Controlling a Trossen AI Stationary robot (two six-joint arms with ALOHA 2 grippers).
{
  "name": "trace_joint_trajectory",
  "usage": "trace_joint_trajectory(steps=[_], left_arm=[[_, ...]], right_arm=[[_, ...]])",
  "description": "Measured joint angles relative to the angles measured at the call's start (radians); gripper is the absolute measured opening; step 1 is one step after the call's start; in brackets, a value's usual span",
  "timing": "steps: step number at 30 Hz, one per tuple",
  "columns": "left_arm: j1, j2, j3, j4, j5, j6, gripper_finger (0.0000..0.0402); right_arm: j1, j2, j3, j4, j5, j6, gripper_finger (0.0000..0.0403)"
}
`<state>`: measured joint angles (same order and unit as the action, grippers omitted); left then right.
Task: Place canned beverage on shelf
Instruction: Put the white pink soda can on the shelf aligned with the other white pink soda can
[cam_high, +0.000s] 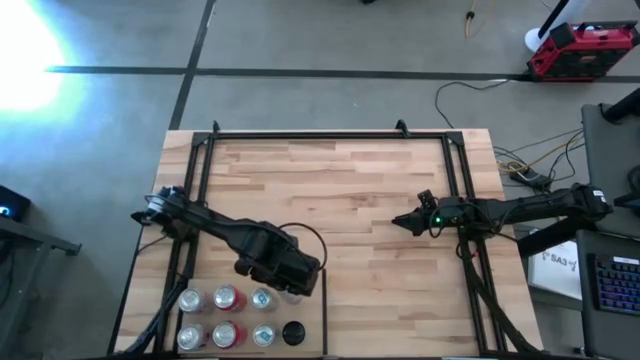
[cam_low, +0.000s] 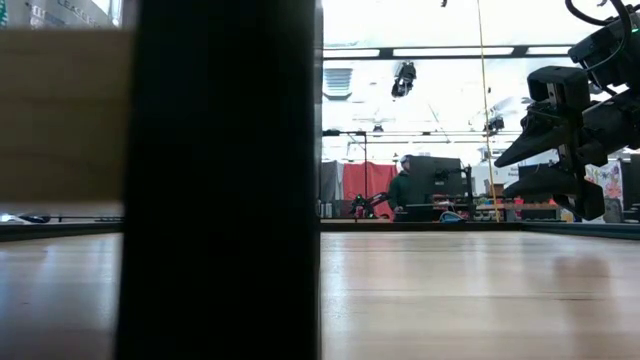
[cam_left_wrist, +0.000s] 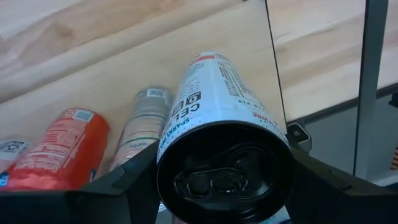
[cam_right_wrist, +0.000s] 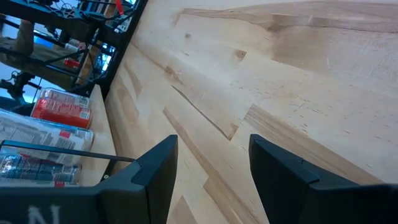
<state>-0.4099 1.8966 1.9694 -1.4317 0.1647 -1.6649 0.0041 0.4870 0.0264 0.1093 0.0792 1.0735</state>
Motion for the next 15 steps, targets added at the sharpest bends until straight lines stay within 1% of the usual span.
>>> trace_joint_trajectory(steps=[8, 15], left_arm=[[-0.004, 0.024, 0.000, 0.047, 0.009, 0.031, 0.0246], [-0.006, 0.044, 0.000, 0.051, 0.036, 0.033, 0.0246]], right_arm=[[0.000, 0.000, 0.000, 0.000, 0.000, 0.000, 0.0183], [0.000, 0.000, 0.000, 0.000, 0.000, 0.000, 0.0183]])
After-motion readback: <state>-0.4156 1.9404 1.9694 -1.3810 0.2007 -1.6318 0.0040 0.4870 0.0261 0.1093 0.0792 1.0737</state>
